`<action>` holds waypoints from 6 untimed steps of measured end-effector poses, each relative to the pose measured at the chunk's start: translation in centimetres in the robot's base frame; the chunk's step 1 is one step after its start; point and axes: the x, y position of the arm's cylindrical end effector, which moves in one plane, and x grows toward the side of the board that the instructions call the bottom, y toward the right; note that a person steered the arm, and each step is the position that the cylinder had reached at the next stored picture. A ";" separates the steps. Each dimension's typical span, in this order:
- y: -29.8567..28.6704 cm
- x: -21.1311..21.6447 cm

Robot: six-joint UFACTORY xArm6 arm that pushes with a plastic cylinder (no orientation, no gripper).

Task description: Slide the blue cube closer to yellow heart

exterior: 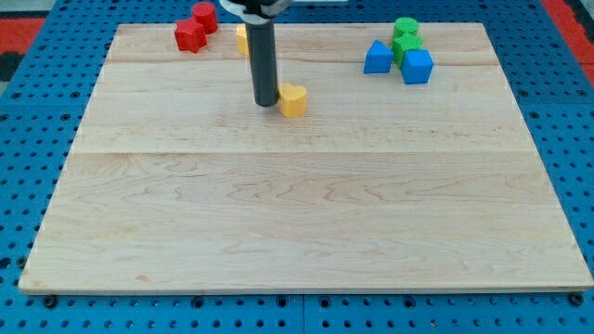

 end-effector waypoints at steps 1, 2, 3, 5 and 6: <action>3.2 0.4; 5.2 3.3; 5.3 7.8; 11.0 8.1; 11.1 8.1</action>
